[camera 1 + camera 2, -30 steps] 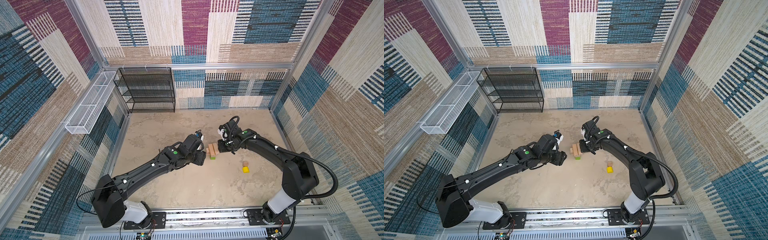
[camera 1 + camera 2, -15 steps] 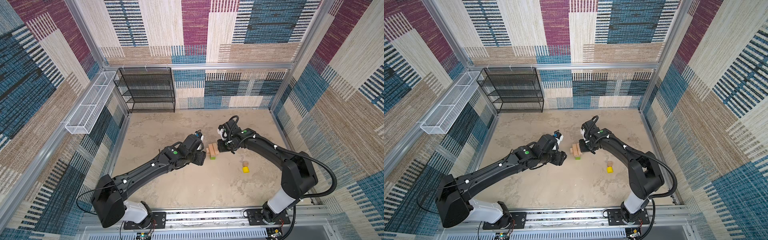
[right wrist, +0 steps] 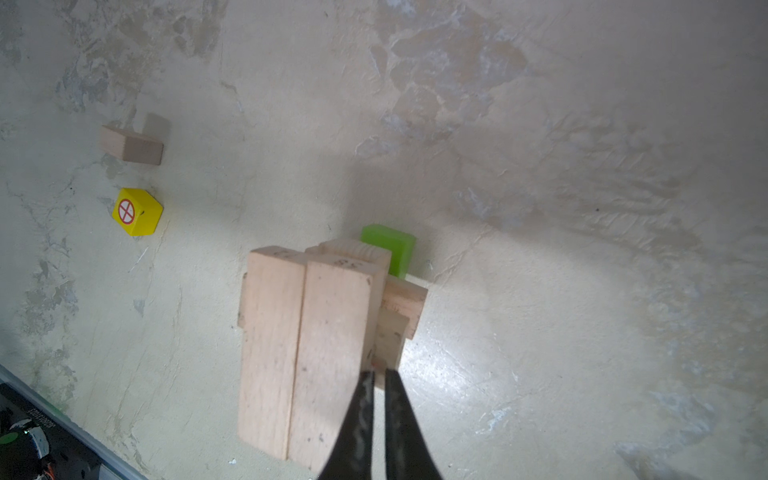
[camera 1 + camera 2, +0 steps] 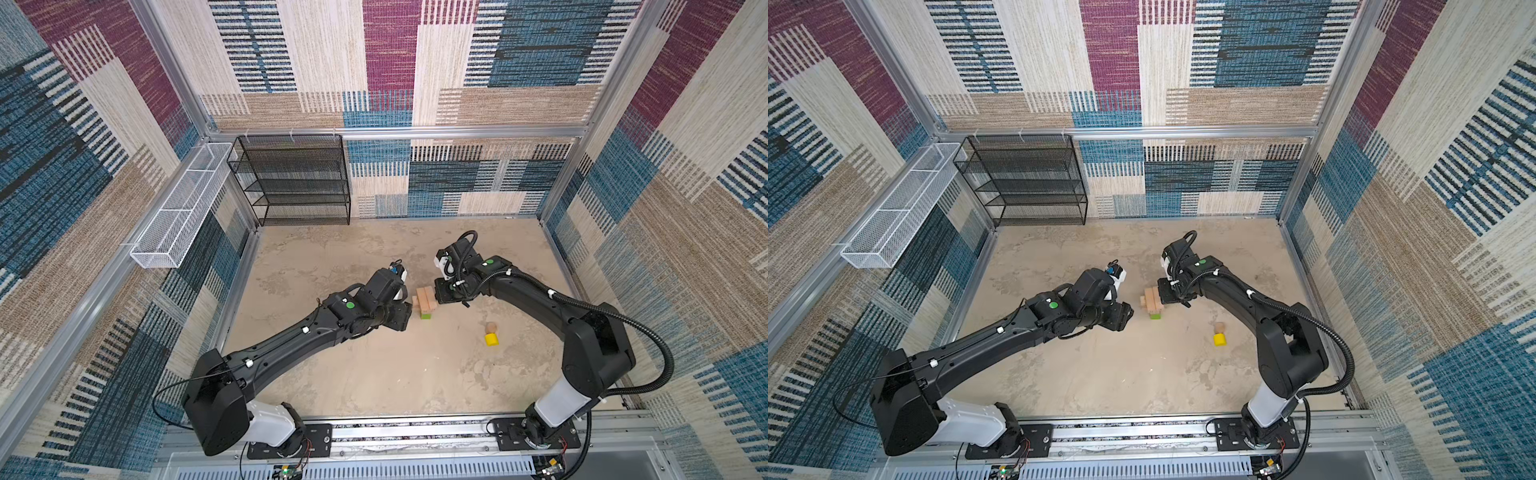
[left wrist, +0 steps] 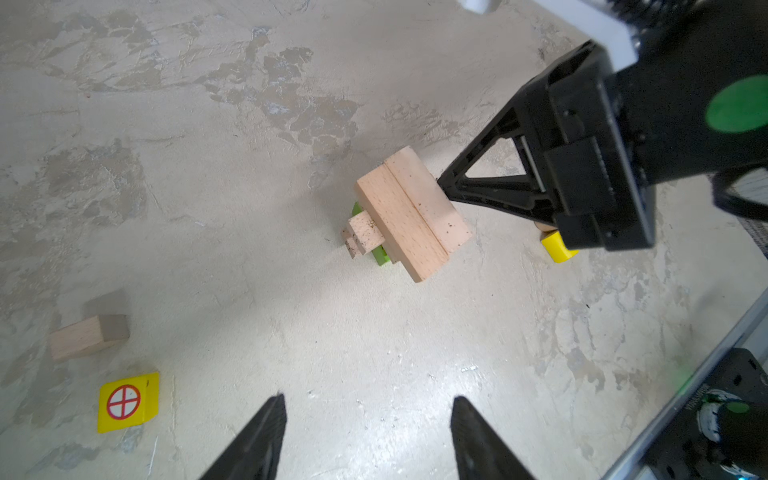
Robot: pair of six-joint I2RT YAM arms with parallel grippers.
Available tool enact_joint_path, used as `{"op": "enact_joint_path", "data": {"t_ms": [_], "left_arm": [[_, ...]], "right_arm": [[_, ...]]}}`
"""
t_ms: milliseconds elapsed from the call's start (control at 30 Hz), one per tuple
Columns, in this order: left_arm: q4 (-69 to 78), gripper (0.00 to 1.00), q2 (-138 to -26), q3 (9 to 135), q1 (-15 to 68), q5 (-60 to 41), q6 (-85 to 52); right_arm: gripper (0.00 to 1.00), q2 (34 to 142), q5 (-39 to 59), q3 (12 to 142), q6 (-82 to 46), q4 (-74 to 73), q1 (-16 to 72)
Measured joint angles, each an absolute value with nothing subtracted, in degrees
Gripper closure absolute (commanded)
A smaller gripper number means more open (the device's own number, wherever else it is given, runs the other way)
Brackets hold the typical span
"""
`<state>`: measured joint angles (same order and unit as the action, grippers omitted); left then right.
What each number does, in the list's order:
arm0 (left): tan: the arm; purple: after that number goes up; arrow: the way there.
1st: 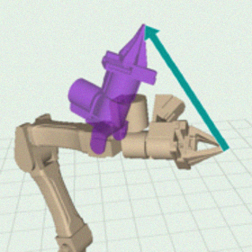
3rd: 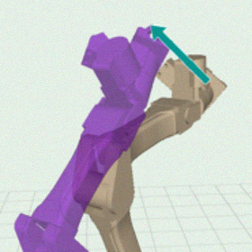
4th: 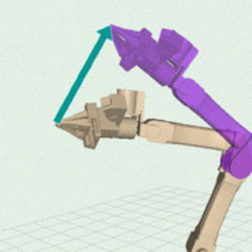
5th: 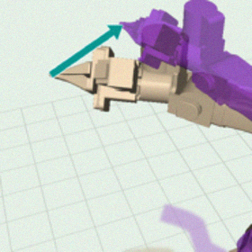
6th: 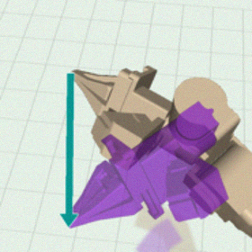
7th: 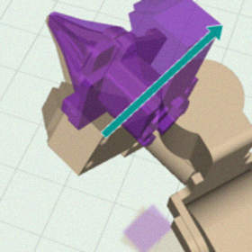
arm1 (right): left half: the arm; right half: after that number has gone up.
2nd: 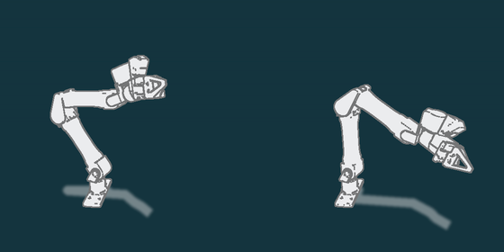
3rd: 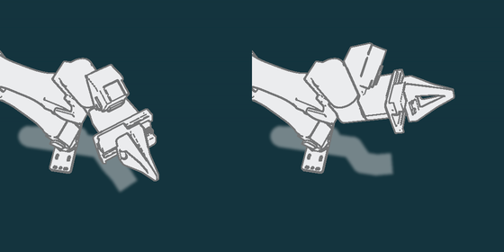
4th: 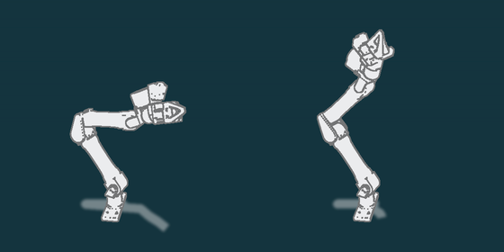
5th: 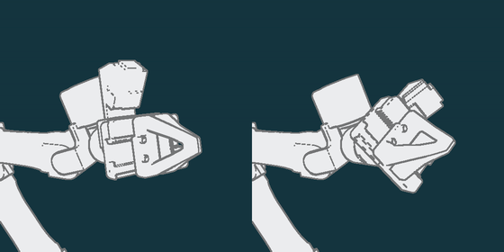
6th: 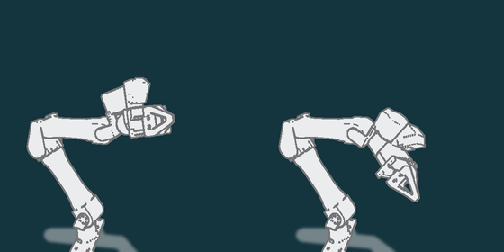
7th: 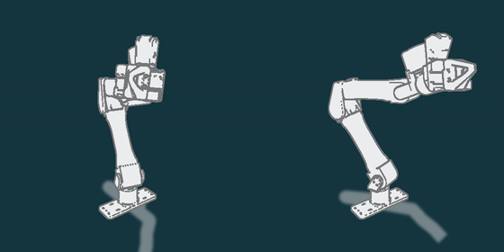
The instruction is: Build the wood block tower
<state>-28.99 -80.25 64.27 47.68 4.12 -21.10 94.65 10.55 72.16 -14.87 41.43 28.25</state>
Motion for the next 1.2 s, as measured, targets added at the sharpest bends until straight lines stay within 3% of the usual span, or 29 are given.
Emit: {"op": "enact_joint_path", "data": {"t_ms": [1200], "left_arm": [[-29.0, 0.32, -79.7, 63.8, 47.6, 4.1, -21.3]], "right_arm": [[0.88, 93.9, 11.6, 71.9, -15.0, 43.0, 28.3]]}}
